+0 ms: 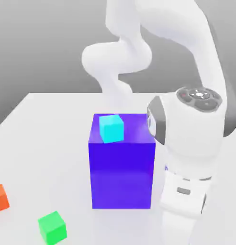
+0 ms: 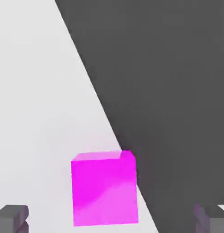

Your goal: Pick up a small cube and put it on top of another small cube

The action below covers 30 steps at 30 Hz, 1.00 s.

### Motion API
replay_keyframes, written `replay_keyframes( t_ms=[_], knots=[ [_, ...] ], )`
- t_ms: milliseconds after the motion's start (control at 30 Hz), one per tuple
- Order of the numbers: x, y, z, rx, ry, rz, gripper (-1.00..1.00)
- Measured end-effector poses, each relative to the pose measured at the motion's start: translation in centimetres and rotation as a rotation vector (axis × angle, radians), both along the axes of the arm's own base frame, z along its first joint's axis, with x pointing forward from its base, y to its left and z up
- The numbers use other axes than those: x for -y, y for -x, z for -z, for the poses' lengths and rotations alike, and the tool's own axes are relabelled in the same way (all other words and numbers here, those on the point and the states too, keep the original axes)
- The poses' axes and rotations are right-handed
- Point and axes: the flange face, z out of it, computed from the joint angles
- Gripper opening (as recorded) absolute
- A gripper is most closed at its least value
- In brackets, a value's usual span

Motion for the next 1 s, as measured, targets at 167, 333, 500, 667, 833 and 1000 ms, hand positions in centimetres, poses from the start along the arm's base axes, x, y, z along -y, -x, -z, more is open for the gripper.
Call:
replay_keyframes(
  t_ms=[167, 333, 500, 667, 833, 1000],
  knots=[
    [0.0, 0.1, 3.0, -0.003, 0.002, -0.004, -1.0],
    [0.0, 0.1, 2.4, -0.004, 0.003, -0.006, -1.0],
    [5.1, -0.1, -3.3, -0.002, 0.009, 0.017, -1.0],
    [17.7, 1.9, -5.8, -0.003, 0.013, 0.076, -1.0],
    [28.3, 5.6, -3.9, -0.003, 0.002, 0.128, -1.0],
    [29.1, 6.1, -1.7, -0.005, 0.001, 0.134, 1.0]
  ],
)
